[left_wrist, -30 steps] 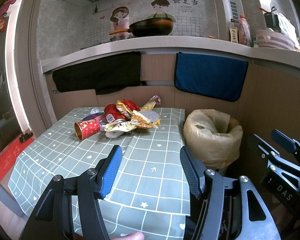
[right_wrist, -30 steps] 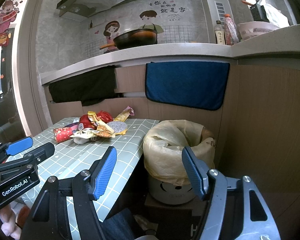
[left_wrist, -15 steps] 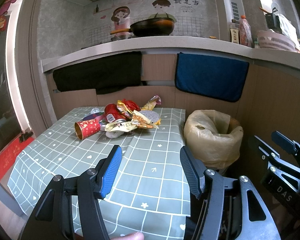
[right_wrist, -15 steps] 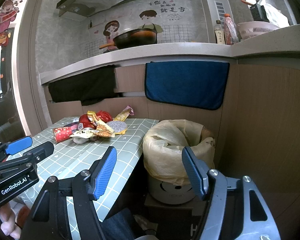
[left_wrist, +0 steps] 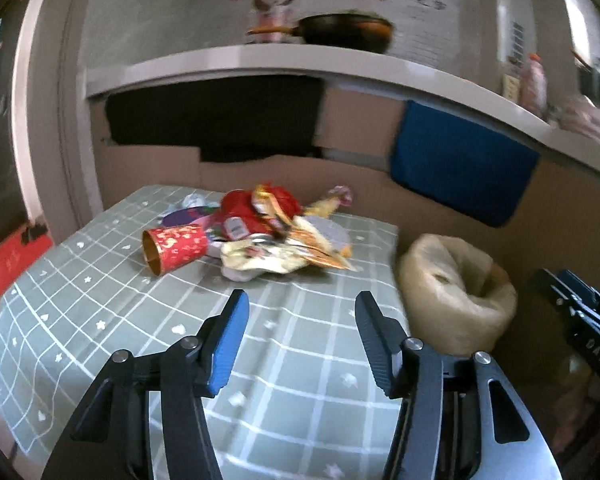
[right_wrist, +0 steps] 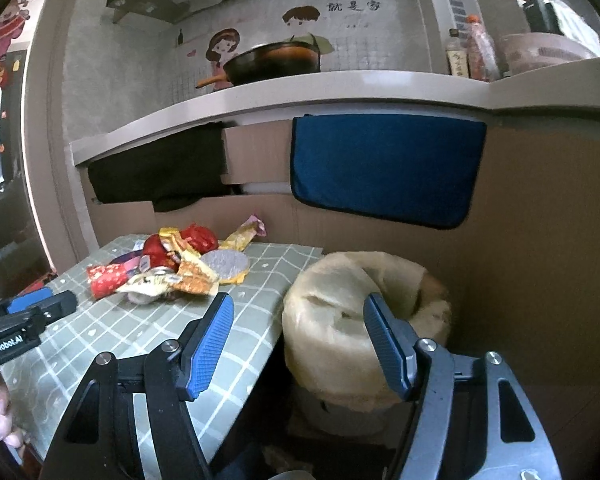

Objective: Collect trash
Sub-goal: 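Reach the left tool to the red paper cup while the right tool reaches the snack wrapper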

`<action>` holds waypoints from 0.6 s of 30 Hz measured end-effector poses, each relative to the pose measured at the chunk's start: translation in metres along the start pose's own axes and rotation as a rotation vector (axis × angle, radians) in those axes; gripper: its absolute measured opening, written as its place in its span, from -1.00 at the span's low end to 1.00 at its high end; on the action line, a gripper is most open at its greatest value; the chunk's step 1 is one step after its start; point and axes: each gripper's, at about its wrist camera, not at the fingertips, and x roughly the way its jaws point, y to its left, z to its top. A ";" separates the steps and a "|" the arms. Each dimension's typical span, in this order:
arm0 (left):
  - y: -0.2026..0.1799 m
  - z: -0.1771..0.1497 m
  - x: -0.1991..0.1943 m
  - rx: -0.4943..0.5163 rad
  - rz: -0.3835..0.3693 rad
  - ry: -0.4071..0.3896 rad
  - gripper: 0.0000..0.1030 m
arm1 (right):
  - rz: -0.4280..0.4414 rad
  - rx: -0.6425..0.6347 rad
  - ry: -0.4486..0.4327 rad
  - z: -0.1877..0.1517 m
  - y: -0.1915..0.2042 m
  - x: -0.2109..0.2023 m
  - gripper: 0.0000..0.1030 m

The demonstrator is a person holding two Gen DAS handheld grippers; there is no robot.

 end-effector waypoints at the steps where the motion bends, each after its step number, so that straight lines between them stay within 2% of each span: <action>1: 0.008 0.004 0.007 -0.015 0.000 0.005 0.08 | 0.006 -0.004 0.000 0.004 0.001 0.010 0.26; 10: 0.103 0.040 0.079 -0.209 0.050 0.103 0.08 | 0.081 -0.063 0.045 0.032 0.017 0.104 0.20; 14: 0.142 0.047 0.104 -0.302 0.067 0.085 0.08 | 0.130 -0.058 0.085 0.037 0.026 0.142 0.18; 18: 0.175 0.047 0.136 -0.405 0.061 0.117 0.08 | 0.164 -0.071 0.128 0.036 0.040 0.170 0.14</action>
